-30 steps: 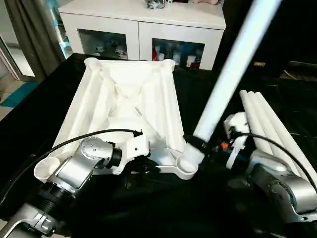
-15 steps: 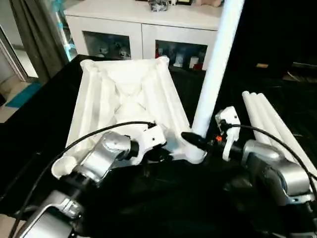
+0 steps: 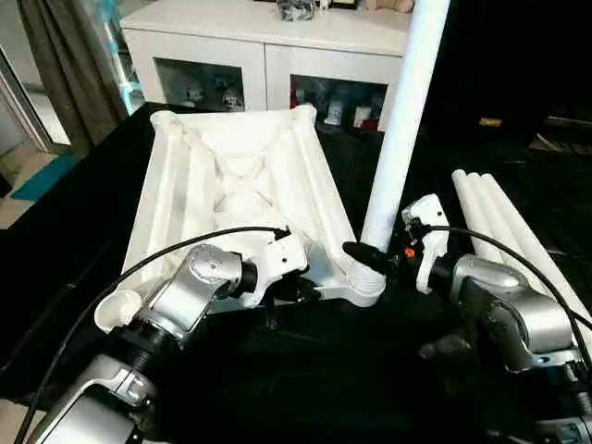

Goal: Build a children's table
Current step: Insert table leg to table base

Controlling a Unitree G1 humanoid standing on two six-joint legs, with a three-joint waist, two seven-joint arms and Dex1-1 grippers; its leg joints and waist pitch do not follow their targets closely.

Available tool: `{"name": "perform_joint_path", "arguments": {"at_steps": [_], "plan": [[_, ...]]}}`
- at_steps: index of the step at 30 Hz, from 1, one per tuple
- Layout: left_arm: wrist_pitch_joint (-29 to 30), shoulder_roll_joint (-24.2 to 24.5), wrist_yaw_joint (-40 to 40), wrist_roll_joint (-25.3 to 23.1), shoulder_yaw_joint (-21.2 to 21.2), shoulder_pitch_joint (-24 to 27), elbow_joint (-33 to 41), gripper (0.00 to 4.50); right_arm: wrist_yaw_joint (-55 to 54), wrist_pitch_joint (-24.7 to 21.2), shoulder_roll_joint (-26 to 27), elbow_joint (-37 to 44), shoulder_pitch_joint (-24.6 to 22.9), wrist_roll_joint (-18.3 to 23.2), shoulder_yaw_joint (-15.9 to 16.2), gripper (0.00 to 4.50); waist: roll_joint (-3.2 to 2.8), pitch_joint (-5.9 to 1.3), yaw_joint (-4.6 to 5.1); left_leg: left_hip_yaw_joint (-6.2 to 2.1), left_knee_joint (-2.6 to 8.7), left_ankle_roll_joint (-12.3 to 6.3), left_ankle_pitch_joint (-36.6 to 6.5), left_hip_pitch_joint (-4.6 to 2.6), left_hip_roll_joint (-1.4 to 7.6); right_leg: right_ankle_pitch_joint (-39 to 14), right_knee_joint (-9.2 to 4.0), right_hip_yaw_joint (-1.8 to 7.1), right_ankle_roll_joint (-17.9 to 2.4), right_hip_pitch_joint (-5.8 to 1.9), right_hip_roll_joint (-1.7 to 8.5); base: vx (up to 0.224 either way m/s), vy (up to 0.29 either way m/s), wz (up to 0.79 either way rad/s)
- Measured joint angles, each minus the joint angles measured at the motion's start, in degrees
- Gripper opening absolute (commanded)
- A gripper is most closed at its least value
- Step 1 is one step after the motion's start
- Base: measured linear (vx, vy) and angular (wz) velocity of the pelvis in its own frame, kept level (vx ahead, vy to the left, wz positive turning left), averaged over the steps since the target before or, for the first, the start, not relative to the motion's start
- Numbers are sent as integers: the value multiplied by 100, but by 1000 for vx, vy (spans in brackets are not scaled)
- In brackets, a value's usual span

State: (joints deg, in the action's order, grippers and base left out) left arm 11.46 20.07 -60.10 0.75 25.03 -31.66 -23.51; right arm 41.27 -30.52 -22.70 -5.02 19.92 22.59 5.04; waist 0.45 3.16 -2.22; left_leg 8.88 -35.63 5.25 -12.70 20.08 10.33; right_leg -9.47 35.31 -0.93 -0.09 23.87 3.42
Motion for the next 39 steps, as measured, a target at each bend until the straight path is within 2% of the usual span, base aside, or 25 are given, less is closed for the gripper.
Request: {"name": "perform_joint_path", "arguments": {"at_steps": [7, 16, 21, 23, 28, 34, 39], "plan": [[0, 8, -82, 0, -55, -1, -39, 0, 78, 23, 34, -127, 51, 6, -8, 190, 0, 0, 9, 0, 1, 0, 0, -1, 0, -2, -1, 0, 4, 0, 0, 0, 0, 0], [-18, -10, -108, 0, -97, -29, -142, 0, 56, 120, 300, -443, -16, 238, -359, 190, -12, -7, 20, -6, 5, 0, 0, -3, 0, -9, -5, -1, 15, -1, 0, 0, 0, 0], [-87, -42, -120, 2, -114, -49, -266, 0, -19, 517, 566, -550, -303, 382, -622, 189, -46, -29, 19, -9, 10, 1, 0, -6, 0, -9, -12, -1, 15, -5, 0, 0, 0, 0], [-130, -54, -103, 0, -115, -69, -327, 0, -78, 811, 738, -617, -455, 402, -719, 189, -56, -35, 15, -11, 11, 1, -1, -6, 0, -9, -12, -2, 15, -7, -1, 0, 0, 0], [-167, -103, -117, -4, -117, -128, -465, 0, -97, 1142, 874, -681, -650, 477, -823, 189, -71, -44, 16, -16, 13, 1, -1, -6, 0, -10, -21, -3, 16, -14, -1, 0, 0, 0], [-309, -151, -145, -24, -117, -224, -689, 0, -86, 1893, 915, -625, -995, 293, -718, 189, -83, -50, 21, -26, 15, 0, -1, -7, -1, -10, -34, -5, 17, -20, -1, 0, 0, 0], [-391, -182, -152, -44, -116, -255, -773, 0, -107, 2182, 893, -506, -1075, 32, -598, 189, -85, -51, 19, -28, 30, 0, -1, -6, -3, -13, -38, -5, 20, -20, 0, 0, 0, 0]]}}
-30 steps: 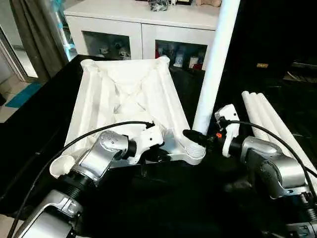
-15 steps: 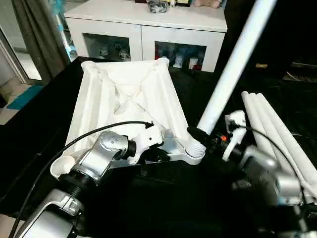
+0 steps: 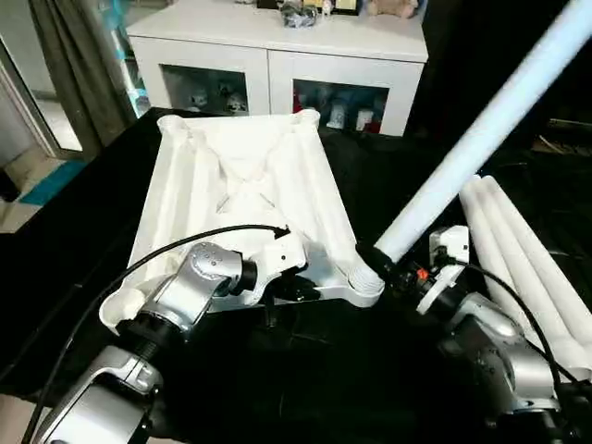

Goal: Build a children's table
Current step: Insert table leg to table base, then rotate leg to tighten

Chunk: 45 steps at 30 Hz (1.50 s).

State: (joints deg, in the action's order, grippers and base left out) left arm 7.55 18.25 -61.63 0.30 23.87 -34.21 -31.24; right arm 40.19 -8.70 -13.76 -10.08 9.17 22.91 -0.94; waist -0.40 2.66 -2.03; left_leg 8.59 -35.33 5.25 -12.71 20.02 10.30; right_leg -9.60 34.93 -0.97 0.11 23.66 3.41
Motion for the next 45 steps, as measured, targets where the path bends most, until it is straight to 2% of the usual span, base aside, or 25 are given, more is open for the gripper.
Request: {"name": "perform_joint_path", "arguments": {"at_steps": [5, 8, 14, 25, 34, 41, 45], "plan": [[-63, -18, -2, -3, -8, -34, -101, 0, 34, 31, -115, -23, 123, -124, 155, 189, 0, 0, 3, 0, 23, 0, 0, 0, -1, -1, -7, 0, 1, 1, 0, 0, 0, 0], [-117, 0, 2, -18, -29, -40, -134, 0, 184, -18, -265, -165, 351, -206, 311, 189, 18, 8, 8, 0, 42, -2, 1, 2, -6, -2, -23, 0, 2, 4, 0, 0, 0, 0], [-161, 19, -8, -92, -30, -32, -118, 0, 600, -103, -518, -359, 641, -464, 532, 189, 87, -7, 15, 4, 95, -4, 2, 3, -8, -2, -78, -5, 3, 4, 0, 0, 0, 0], [-290, 206, -500, -116, -7, 42, 11, 0, 1651, 48, -795, -632, 750, -422, 698, 189, 185, -77, 4, 8, 105, -16, 10, -1, -1, 0, -79, -8, 0, -12, -1, 0, 0, 0], [-327, 453, -1008, 57, -30, 74, 99, 0, 2488, 259, -888, -966, 948, -235, 824, 189, 189, -77, 5, 35, 104, -16, 11, 1, 11, 0, -91, -3, -25, -22, 0, 6, 1, 0], [-158, 325, -625, -13, -82, 29, 51, 0, 2034, 363, -716, -1084, 956, -283, 726, 189, 203, -49, 13, 38, 104, -16, 10, -3, 12, -19, -93, 1, 7, -23, 0, 0, 0, 0], [-11, 260, -576, -4, -119, 16, 65, 0, 1883, 467, -695, -937, 819, -315, 694, 189, 178, -28, 23, 40, 107, -16, 10, -3, 10, -22, -102, 6, 12, -23, 1, 0, 0, 0]]}}
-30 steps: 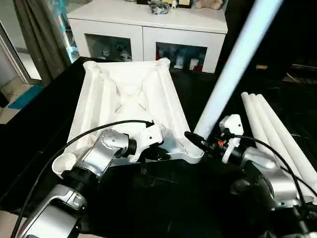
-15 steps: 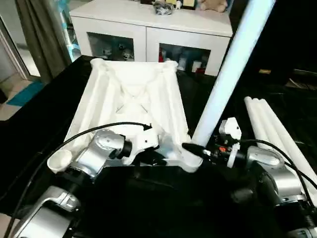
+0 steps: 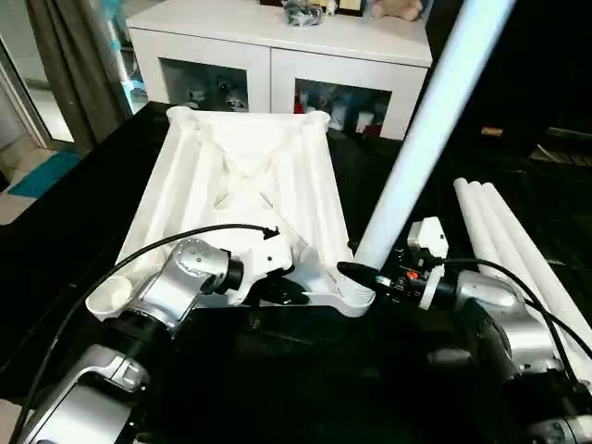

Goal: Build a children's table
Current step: Rotate leg to tighten

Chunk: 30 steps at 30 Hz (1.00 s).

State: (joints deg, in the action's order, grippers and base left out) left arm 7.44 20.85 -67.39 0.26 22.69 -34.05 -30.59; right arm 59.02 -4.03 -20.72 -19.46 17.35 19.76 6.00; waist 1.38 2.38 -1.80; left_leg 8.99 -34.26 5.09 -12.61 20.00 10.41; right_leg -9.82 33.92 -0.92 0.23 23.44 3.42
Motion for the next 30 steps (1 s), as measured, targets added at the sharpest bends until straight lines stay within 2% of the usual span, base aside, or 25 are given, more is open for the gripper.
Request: {"name": "perform_joint_path", "arguments": {"at_steps": [8, 18, 21, 26, 30], "plan": [[16, 1, -49, 0, 1, 1, 32, 0, -4, 220, -18, 95, -105, -100, 27, 189, -10, 3, 0, 0, 8, 0, 0, 0, 0, -1, -1, 0, 1, 0, 0, 0, 0, 0], [128, -23, 62, -2, -43, -5, 39, 0, -308, 236, 83, 37, -14, -212, 53, 189, -8, 4, 21, 4, 39, 0, 0, 2, -1, -2, -48, -1, 3, 0, -1, 0, 0, 0], [310, -149, 392, -53, -85, -78, -18, 0, -867, 232, 271, -109, 88, -324, -13, 189, 1, 11, 75, 5, 44, 0, 0, 2, 0, -2, -68, -3, 3, 1, -1, 0, 0, 0], [750, -678, 1241, -226, -163, -448, -434, 0, -2323, 111, 688, -274, 275, -644, -255, 189, 15, 22, 155, 6, 46, 0, 0, 10, -8, -2, -92, 2, 3, -2, 0, 0, 0, 0], [1207, -1292, 2191, -286, -314, -833, -975, 0, -3867, 65, 1234, -876, 774, -931, -509, 189, 14, 24, 197, 8, 43, 0, 0, 8, -11, -2, -95, 4, 3, 2, 1, 0, 0, 0]]}}
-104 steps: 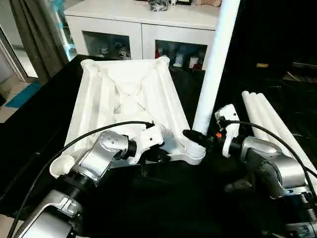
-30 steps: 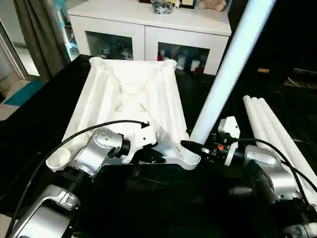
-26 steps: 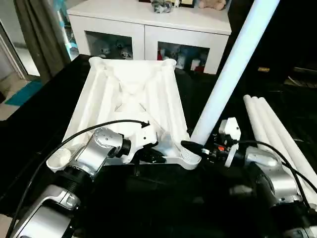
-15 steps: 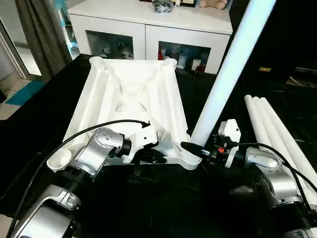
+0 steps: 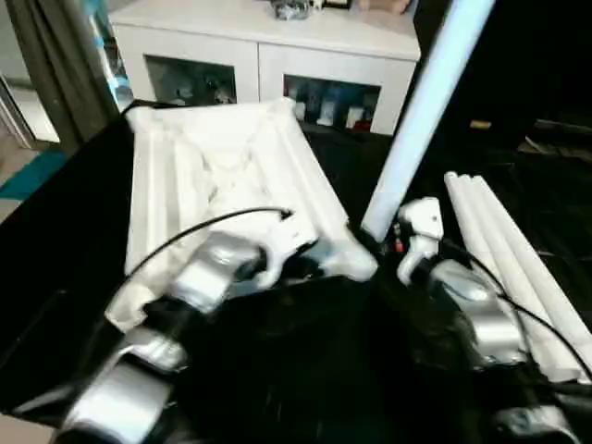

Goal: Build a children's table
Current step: Rotate leg to tighten

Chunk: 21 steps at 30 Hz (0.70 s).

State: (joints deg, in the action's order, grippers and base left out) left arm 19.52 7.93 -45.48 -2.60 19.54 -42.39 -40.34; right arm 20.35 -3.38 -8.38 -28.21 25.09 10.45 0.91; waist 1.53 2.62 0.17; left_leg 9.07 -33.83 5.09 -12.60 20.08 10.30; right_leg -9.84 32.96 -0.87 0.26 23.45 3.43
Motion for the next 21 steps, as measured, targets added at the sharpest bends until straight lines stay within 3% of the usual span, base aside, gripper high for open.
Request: {"name": "perform_joint_path", "arguments": {"at_steps": [6, 21], "plan": [[208, -552, 977, -176, -99, -335, -481, 0, -1325, 5, 452, -849, 712, -190, -241, 189, 4, -2, 38, -5, 6, 0, 0, 2, -1, 0, 0, -5, 1, 10, 0, 0, 0, 0], [252, -711, 1273, -219, -199, -510, -731, 0, -1694, 31, 582, -1362, 1138, -448, -295, 189, 15, -11, 102, -3, 14, 1, -1, -6, 0, 9, 1, -5, -12, 4, -1, 0, 0, 0]]}}
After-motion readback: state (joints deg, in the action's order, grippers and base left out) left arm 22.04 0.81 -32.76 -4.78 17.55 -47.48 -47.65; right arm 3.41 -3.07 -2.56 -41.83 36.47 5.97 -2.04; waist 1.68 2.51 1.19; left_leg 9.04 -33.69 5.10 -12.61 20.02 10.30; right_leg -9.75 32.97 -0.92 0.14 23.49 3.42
